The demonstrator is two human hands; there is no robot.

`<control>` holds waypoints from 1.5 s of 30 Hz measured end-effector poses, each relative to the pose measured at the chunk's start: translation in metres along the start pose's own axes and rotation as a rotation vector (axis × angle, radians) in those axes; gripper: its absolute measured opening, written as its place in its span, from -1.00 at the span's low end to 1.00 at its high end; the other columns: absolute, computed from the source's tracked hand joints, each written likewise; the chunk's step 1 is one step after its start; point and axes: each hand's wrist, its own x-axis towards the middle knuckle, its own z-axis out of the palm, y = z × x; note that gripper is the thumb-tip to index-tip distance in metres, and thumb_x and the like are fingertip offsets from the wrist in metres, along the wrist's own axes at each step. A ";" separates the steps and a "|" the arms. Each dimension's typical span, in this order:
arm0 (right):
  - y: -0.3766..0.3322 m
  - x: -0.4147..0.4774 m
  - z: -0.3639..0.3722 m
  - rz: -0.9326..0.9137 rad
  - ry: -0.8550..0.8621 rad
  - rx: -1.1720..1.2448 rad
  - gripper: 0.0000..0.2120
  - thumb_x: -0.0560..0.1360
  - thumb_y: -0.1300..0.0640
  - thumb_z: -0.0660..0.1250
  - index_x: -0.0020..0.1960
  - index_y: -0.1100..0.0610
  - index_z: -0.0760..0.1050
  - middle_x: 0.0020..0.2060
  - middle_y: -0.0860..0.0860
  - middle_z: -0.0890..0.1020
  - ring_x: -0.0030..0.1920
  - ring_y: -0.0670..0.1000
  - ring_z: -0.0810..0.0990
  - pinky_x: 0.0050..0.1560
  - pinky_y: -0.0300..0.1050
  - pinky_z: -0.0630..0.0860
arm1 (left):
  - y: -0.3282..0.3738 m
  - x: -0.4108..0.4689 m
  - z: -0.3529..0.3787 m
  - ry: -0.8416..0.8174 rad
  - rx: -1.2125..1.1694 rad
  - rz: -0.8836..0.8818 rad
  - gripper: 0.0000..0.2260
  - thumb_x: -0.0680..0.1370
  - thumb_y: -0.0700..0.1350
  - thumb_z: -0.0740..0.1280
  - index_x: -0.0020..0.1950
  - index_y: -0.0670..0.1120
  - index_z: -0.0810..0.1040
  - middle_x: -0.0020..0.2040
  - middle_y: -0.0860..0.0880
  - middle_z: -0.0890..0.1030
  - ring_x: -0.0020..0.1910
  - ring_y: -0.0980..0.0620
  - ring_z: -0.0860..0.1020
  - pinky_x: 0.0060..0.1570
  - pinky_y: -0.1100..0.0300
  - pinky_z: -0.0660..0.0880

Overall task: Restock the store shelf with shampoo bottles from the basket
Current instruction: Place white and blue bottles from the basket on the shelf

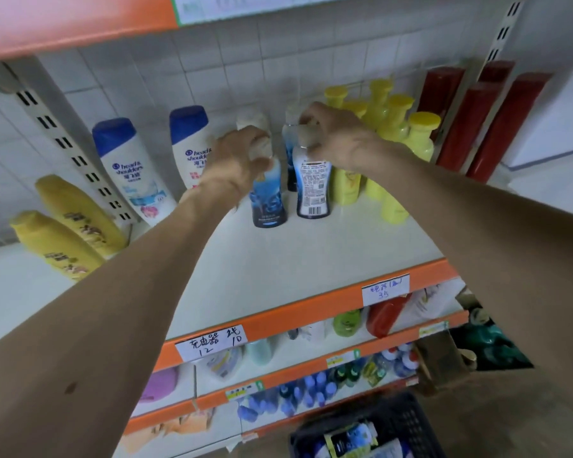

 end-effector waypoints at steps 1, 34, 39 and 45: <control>-0.001 0.000 -0.001 -0.029 0.007 0.001 -0.60 0.52 0.17 0.36 0.34 0.07 0.42 0.23 0.09 0.55 0.18 0.15 0.54 -0.02 -0.12 0.43 | 0.000 0.000 0.000 -0.001 0.000 -0.004 -0.60 0.50 -0.14 0.39 0.33 -0.05 0.47 0.27 -0.09 0.53 0.22 -0.10 0.50 0.22 0.08 0.44; -0.006 0.011 -0.015 0.029 -0.100 0.032 -0.63 0.34 0.26 0.45 0.15 0.18 0.56 -0.14 0.09 0.68 -0.21 0.01 0.69 -0.25 -0.15 0.56 | 0.000 0.014 0.003 0.033 0.021 -0.031 -0.62 0.52 -0.09 0.37 0.34 -0.05 0.46 0.27 -0.05 0.54 0.20 -0.10 0.52 0.08 0.15 0.39; -0.002 0.013 -0.009 0.045 0.009 0.071 -0.72 0.37 0.18 0.48 0.07 0.18 0.59 -0.18 0.09 0.69 -0.18 0.03 0.70 -0.05 0.01 0.66 | -0.004 0.012 0.004 0.023 -0.006 -0.016 -0.61 0.53 -0.07 0.35 0.35 -0.01 0.45 0.30 -0.05 0.52 0.23 -0.11 0.50 0.20 0.04 0.42; 0.003 0.013 -0.001 0.101 0.077 0.113 -0.66 0.40 0.10 0.51 0.12 0.13 0.53 -0.06 0.07 0.65 -0.12 0.06 0.70 0.00 0.03 0.63 | -0.003 0.015 0.011 0.049 0.013 0.012 -0.61 0.53 -0.04 0.36 0.35 0.00 0.45 0.28 -0.07 0.53 0.24 -0.10 0.49 0.19 0.06 0.40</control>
